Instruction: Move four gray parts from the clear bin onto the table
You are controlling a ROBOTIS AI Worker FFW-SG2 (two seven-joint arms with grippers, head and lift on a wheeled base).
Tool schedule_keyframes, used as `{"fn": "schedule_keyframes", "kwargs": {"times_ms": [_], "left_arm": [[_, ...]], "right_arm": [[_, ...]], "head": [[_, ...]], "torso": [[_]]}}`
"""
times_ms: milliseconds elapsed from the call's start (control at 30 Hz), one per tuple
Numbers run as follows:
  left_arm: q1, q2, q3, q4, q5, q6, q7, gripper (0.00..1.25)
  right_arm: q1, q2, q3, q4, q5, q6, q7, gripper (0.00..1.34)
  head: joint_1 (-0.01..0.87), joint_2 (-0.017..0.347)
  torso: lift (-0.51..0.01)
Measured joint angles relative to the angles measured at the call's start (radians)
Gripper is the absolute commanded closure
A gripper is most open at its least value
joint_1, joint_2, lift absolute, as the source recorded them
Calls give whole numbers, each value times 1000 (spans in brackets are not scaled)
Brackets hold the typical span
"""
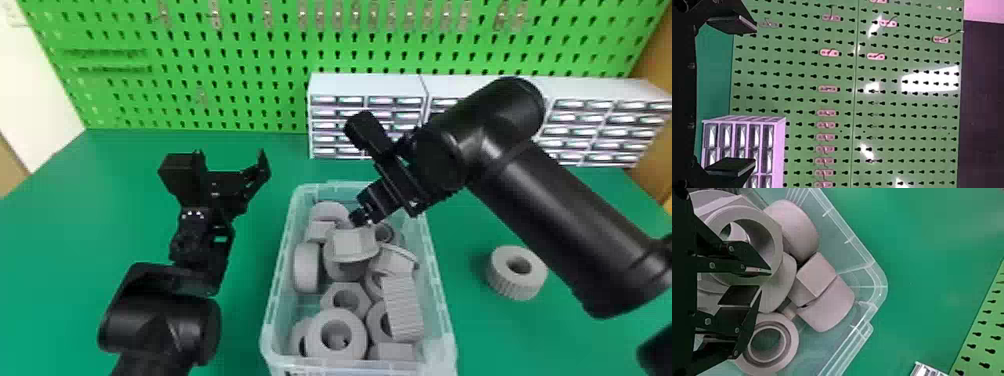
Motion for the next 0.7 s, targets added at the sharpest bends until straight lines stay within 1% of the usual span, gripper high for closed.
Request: {"fn": "schedule_keyframes", "kwargs": {"times_ms": [400,600,700], "left_arm": [[10,1,-2,0,0,0,5,98],[13,1,-4,0,0,0,5,98],[14,1,-5,0,0,0,5,98]], "right_arm": [[0,0,-55,-5,39,4,0,998],[7,-2,-107,-19,78,12,9,998],[10,-4,-134,-27,107,18,27,998]], "head": [[693,72],[693,72],[693,72]], "torso": [[-52],[-52],[-52]]}}
